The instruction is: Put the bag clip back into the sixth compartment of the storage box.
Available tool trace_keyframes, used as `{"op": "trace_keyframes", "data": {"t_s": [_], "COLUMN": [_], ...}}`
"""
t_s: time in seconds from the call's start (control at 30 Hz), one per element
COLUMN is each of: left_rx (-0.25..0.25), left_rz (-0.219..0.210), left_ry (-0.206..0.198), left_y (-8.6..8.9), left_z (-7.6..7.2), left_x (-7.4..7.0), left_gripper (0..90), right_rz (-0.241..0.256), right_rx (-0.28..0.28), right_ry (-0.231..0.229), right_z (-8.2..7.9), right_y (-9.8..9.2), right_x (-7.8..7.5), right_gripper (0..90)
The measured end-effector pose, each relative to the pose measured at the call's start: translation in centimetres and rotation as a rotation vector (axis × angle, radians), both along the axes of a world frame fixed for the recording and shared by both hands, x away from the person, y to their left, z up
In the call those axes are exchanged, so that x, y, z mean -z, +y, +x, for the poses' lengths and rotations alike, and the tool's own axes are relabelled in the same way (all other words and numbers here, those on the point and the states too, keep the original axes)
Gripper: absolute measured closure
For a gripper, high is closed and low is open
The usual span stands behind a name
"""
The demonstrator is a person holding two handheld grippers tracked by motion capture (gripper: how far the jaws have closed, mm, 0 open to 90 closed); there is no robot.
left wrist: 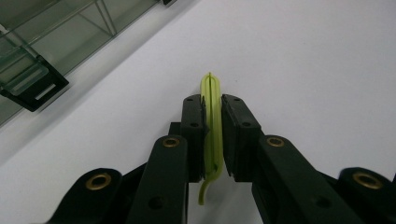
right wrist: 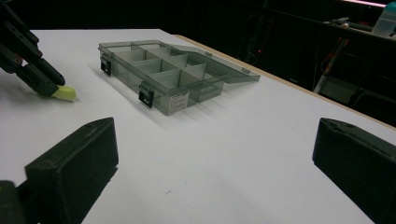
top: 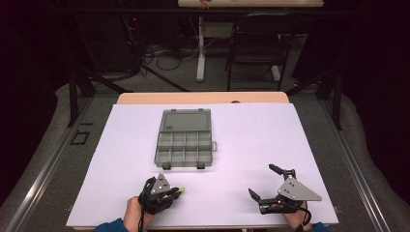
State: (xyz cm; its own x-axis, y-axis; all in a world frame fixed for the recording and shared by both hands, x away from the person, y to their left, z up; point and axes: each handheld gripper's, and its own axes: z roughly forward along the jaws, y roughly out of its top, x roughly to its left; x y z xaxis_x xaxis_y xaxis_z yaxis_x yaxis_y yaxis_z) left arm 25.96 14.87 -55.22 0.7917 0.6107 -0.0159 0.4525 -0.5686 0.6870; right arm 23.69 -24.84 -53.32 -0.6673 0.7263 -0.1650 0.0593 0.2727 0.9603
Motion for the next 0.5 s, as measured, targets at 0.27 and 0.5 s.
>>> {"op": "trace_keyframes", "data": {"t_s": [0.27,0.5], "left_rx": [-0.015,-0.029], "left_rz": [-0.006,-0.01], "left_ry": [-0.007,-0.01], "left_y": [0.4,0.8], "left_z": [0.1,0.18], "left_x": [-0.19,-0.36], "left_gripper": [79.5,79.5], "right_rz": [0.0,-0.001], "right_rx": [0.002,0.003], "right_ry": [-0.001,-0.002], "right_z": [-0.01,-0.01], "right_y": [0.0,-0.01], "right_x": [-0.01,-0.01], "right_gripper": [0.0,0.0]}}
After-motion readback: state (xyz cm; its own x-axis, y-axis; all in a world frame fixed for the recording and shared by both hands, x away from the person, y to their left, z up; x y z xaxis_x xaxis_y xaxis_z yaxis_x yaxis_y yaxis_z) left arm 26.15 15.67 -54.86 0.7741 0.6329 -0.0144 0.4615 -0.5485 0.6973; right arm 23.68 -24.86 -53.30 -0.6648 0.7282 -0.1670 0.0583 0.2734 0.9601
